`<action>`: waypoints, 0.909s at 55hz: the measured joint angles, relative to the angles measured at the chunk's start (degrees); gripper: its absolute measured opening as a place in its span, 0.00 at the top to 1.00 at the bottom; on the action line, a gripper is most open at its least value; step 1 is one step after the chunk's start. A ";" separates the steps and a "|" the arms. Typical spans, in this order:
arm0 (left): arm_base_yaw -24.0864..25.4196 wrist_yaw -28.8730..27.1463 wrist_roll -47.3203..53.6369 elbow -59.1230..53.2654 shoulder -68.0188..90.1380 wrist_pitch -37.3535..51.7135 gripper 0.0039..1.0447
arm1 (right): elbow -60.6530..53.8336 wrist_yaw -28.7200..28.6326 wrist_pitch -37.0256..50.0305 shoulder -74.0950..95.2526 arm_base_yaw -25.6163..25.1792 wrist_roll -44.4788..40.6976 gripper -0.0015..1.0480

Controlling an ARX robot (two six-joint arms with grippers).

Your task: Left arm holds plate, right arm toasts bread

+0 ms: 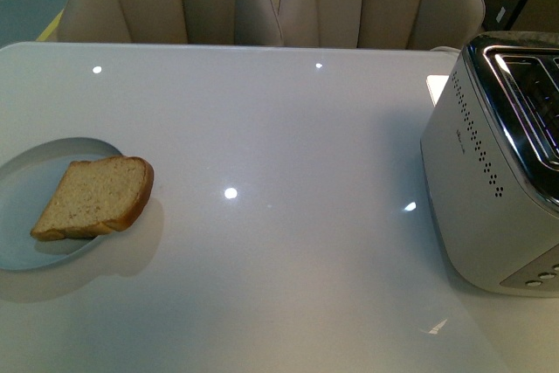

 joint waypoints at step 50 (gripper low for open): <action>18.14 17.33 0.50 24.50 82.51 17.64 0.06 | 0.00 -0.11 0.00 0.00 0.00 0.00 0.09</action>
